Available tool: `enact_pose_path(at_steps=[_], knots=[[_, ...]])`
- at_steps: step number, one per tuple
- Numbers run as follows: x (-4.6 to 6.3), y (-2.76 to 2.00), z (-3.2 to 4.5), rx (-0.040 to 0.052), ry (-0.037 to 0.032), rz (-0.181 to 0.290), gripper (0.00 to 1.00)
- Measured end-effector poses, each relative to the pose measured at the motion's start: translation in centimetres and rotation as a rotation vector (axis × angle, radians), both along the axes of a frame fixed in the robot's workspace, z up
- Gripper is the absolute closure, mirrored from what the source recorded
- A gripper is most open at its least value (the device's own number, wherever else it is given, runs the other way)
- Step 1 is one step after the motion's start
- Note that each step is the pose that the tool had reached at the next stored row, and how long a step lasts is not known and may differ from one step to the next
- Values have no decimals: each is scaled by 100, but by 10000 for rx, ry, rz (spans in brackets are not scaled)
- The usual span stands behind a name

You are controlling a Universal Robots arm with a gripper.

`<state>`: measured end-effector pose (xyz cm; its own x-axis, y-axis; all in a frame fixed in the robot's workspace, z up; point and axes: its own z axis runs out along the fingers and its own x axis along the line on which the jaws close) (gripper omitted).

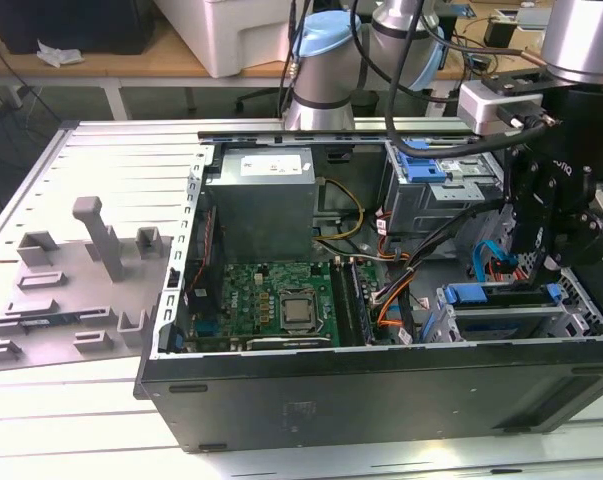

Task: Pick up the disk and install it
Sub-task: 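Insert the first disk wire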

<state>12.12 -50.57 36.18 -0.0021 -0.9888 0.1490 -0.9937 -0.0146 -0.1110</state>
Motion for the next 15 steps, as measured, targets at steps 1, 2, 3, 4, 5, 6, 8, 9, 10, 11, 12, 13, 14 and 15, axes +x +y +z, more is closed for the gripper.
enact_pose_path(at_steps=[1, 2, 3, 4, 5, 6, 8, 9, 10, 11, 12, 13, 14, 15], knots=[[-26, 5, 9, -2, -19, -8, 52], [-65, 15, 9, -2, -53, -25, 52], [-79, 25, 9, -7, -57, -25, 52], [-81, 27, 9, -24, -58, -23, 52], [-81, 28, 9, -33, -57, -23, 52], [-82, 28, 9, -42, -58, -24, 52], [-82, 28, 9, -53, -57, -24, 52], [-82, 28, 9, -59, -58, -24, 52], [-82, 29, 9, -68, -58, -23, 52], [-82, 29, 9, -77, -57, -24, 52], [-82, 29, 9, -82, -57, -24, 52], [-82, 29, 9, -87, -58, -24, 52], [-82, 29, 9, -96, -58, -24, 52], [-83, 29, 9, -100, -58, -24, 52]])
